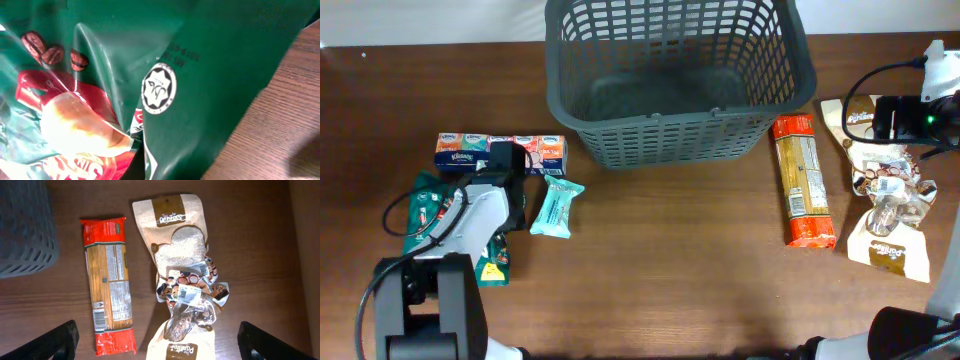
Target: Pack container
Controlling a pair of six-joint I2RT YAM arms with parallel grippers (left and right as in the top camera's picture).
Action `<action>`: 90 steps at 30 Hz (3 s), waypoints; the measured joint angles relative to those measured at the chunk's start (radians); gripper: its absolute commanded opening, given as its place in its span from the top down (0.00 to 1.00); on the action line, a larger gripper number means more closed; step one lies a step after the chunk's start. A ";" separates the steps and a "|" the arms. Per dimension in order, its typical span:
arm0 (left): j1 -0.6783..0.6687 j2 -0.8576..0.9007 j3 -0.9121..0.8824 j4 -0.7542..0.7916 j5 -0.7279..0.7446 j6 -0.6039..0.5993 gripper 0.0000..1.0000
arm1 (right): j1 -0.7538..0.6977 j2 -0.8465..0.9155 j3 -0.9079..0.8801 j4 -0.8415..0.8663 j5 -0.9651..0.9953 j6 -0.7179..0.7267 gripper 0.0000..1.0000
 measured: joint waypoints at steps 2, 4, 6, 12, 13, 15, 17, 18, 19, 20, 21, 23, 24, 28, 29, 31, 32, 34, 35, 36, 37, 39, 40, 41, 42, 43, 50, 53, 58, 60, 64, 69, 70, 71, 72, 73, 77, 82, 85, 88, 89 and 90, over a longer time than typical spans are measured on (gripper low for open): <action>0.002 0.000 0.023 -0.037 0.012 0.001 0.98 | 0.000 0.000 0.000 0.000 0.000 0.000 0.01; 0.002 0.004 0.056 -0.078 0.024 0.003 0.98 | 0.000 0.000 0.000 0.000 0.000 0.000 0.01; 0.002 0.008 0.100 -0.120 0.038 0.003 0.98 | 0.000 0.000 0.000 0.000 0.000 0.000 0.01; 0.003 0.010 0.274 -0.218 0.080 0.011 0.98 | 0.000 0.000 0.000 0.000 0.000 0.000 0.01; 0.003 0.010 0.301 -0.230 0.087 0.017 0.98 | 0.000 0.000 0.000 0.000 0.000 0.000 0.01; 0.003 0.010 0.352 -0.243 0.095 0.030 0.98 | 0.000 0.000 0.000 0.000 0.000 0.000 0.01; 0.003 0.010 0.393 -0.253 0.101 0.038 0.98 | 0.000 0.000 0.000 0.000 0.000 0.000 0.01; 0.003 0.010 0.410 -0.258 0.106 0.041 0.98 | 0.000 0.000 0.000 0.000 0.000 0.000 0.01; 0.003 0.010 0.419 -0.262 0.108 0.043 0.98 | 0.000 0.000 0.000 0.000 0.000 -0.001 0.01; 0.003 0.010 0.425 -0.272 0.111 0.045 0.98 | 0.000 0.000 0.000 0.000 0.000 -0.001 0.01; 0.003 0.010 0.427 -0.290 0.114 0.046 0.98 | 0.000 0.000 0.000 0.000 0.000 0.000 0.01; 0.003 0.010 0.427 -0.335 0.124 0.044 0.84 | 0.000 0.000 0.000 0.000 0.000 -0.001 0.01; 0.003 0.010 0.427 -0.346 0.127 0.042 0.73 | 0.000 0.000 0.000 0.000 0.000 -0.001 0.01; 0.003 0.010 0.427 -0.357 0.136 0.017 0.23 | 0.000 0.000 0.000 0.000 0.000 -0.001 0.01; 0.003 0.010 0.427 -0.359 0.143 0.012 0.20 | 0.000 0.000 0.000 0.000 0.000 -0.001 0.01; 0.003 0.010 0.427 -0.359 0.150 0.006 0.13 | 0.000 0.000 0.000 0.000 0.000 0.000 0.01; 0.003 0.010 0.427 -0.360 0.154 0.001 0.13 | 0.000 0.000 0.000 0.000 0.000 0.000 0.01; 0.003 0.010 0.425 -0.359 0.159 -0.003 0.13 | 0.000 0.000 0.000 0.000 0.000 -0.001 0.01; 0.003 0.010 0.421 -0.359 0.158 -0.006 0.13 | 0.000 0.000 0.000 0.000 0.000 0.000 0.01; 0.003 0.010 0.408 -0.356 0.157 -0.019 0.13 | 0.000 0.000 0.000 0.000 0.000 -0.001 0.01; 0.003 0.010 0.395 -0.353 0.154 -0.028 0.13 | 0.000 0.000 0.000 0.000 0.000 0.000 0.01; 0.005 0.010 0.354 -0.328 0.150 -0.047 0.13 | 0.000 0.000 0.000 0.000 0.000 0.000 0.01; 0.009 0.010 0.327 -0.311 0.153 -0.054 0.13 | 0.000 0.000 0.000 0.000 0.000 0.000 0.01; 0.014 0.010 0.313 -0.306 0.157 -0.056 0.13 | 0.000 0.000 0.000 0.000 0.000 0.000 0.01; 0.026 0.010 0.300 -0.303 0.165 -0.056 0.13 | 0.000 0.000 0.000 0.000 0.000 0.000 0.01; 0.044 0.010 0.292 -0.300 0.182 -0.051 0.13 | 0.000 0.000 0.000 0.000 0.000 0.000 0.01; 0.217 0.010 0.290 -0.291 0.348 0.075 0.16 | 0.000 0.000 0.000 0.000 0.000 0.000 0.01; 0.288 0.010 0.290 -0.301 0.446 0.158 0.20 | 0.000 0.000 0.000 0.000 0.000 -0.001 0.01; 0.391 0.010 0.290 -0.306 0.555 0.249 0.20 | 0.000 0.000 0.000 0.000 0.000 0.000 0.01; 0.439 0.009 0.290 -0.306 0.581 0.269 0.20 | 0.000 0.000 0.000 0.000 0.000 0.000 0.01; 0.511 -0.003 0.291 -0.307 0.609 0.296 0.16 | 0.000 0.000 0.000 0.000 0.000 -0.001 0.01; 0.545 -0.055 0.317 -0.314 0.620 0.335 0.16 | 0.000 0.000 0.000 0.000 0.000 0.000 0.01; 0.544 -0.064 0.332 -0.316 0.622 0.344 0.15 | 0.000 0.000 0.000 0.000 0.000 0.000 0.01; 0.542 -0.072 0.347 -0.318 0.622 0.350 0.13 | 0.000 0.000 0.000 0.000 0.000 -0.001 0.01; 0.542 -0.079 0.363 -0.317 0.620 0.356 0.05 | 0.000 0.000 0.000 0.000 0.000 0.000 0.01; 0.542 -0.084 0.376 -0.318 0.607 0.367 0.05 | 0.000 0.000 0.000 0.000 0.000 0.000 0.01; 0.543 -0.093 0.410 -0.317 0.568 0.460 0.00 | 0.000 0.000 0.000 0.000 0.000 0.000 0.01; 0.544 -0.094 0.411 -0.304 0.546 0.590 0.00 | 0.000 0.000 0.000 0.000 0.000 0.000 0.01; 0.567 -0.094 0.410 -0.299 0.551 0.608 0.00 | 0.000 0.000 0.000 0.000 0.000 0.000 0.01; 0.630 -0.092 0.410 -0.303 0.590 0.615 0.00 | 0.000 0.000 0.000 0.000 0.000 0.000 0.01; 0.657 -0.089 0.410 -0.304 0.609 0.618 0.00 | 0.000 0.000 0.000 0.000 0.000 0.000 0.01; 0.686 -0.084 0.410 -0.307 0.631 0.625 0.00 | 0.000 0.000 0.000 0.000 0.000 0.000 0.01</action>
